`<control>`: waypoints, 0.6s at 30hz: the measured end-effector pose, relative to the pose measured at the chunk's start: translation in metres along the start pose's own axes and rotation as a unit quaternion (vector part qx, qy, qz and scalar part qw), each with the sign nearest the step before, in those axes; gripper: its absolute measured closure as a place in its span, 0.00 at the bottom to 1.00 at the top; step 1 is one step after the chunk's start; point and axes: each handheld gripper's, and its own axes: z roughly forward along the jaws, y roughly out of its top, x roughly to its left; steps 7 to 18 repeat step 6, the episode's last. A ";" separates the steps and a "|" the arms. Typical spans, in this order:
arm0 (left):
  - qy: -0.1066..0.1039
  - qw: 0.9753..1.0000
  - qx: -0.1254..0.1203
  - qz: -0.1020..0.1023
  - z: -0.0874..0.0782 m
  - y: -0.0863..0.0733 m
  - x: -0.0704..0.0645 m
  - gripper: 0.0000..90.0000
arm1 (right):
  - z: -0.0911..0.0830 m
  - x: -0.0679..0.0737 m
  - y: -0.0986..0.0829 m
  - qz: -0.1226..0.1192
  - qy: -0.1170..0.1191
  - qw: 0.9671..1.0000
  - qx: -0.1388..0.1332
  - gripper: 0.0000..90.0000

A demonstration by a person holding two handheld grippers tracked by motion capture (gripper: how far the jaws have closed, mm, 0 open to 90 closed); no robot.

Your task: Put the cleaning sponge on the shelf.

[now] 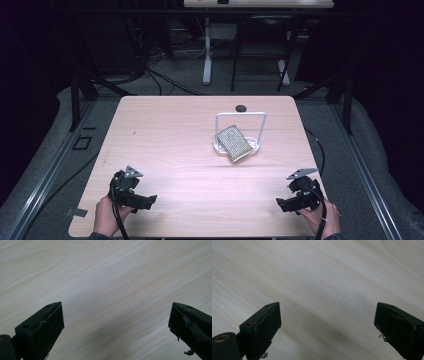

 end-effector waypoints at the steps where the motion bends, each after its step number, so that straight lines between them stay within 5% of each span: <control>1: 0.000 1.000 0.000 0.001 0.000 0.000 0.000 0.00 | -0.001 0.000 0.000 0.003 0.000 1.000 -0.005 0.08; 18: -0.002 1.000 0.001 0.000 0.001 0.000 -0.001 0.00 | -0.003 0.000 0.002 -0.005 0.000 1.000 -0.004 0.08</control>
